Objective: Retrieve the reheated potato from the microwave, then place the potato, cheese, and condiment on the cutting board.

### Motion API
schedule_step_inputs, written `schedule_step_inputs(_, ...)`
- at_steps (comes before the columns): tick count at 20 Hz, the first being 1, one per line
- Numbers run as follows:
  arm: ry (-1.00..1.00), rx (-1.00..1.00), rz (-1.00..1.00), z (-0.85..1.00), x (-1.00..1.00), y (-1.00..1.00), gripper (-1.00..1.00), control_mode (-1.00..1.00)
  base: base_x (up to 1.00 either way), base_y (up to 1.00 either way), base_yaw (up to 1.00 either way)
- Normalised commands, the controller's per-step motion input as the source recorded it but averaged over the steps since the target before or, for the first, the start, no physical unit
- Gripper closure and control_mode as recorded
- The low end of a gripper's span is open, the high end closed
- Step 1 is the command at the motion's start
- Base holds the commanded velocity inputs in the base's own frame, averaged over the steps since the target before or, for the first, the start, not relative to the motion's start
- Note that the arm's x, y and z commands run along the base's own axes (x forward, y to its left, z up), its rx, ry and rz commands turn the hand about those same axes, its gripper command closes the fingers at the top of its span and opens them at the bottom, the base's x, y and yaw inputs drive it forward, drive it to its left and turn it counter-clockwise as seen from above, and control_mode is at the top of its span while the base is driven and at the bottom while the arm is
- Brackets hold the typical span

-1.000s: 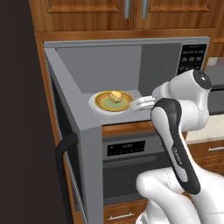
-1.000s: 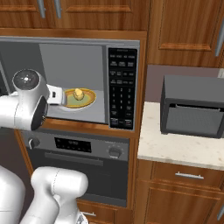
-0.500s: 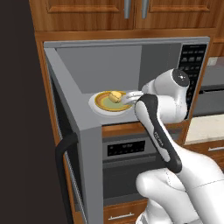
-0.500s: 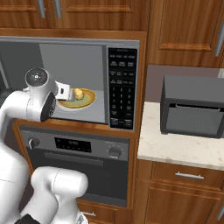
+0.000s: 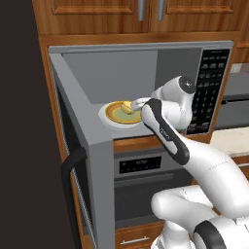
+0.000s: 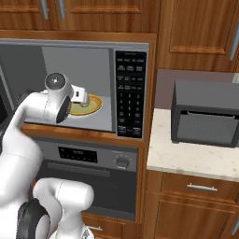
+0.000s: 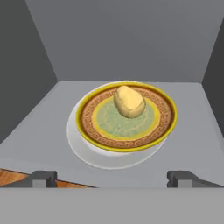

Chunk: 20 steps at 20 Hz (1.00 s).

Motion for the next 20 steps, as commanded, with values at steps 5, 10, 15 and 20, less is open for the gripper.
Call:
schedule_step_inputs(5, 0.00, -0.04, 0.00, -0.15, 0.46, 0.02, -1.00, -1.00, 0.00, 0.00, 0.00)
schedule_step_inputs(10, 0.00, -0.04, 0.00, -0.29, 0.40, 0.02, -1.00, -1.00, 0.00, 0.00, 0.00)
schedule_step_inputs(15, 0.00, -0.01, 0.00, -0.17, 0.45, 0.06, -1.00, -1.00, 0.00, 0.00, 0.00)
schedule_step_inputs(20, 0.00, -0.01, 0.01, -0.04, 0.44, 0.00, -1.00, -1.00, 0.00, 0.00, 0.00)
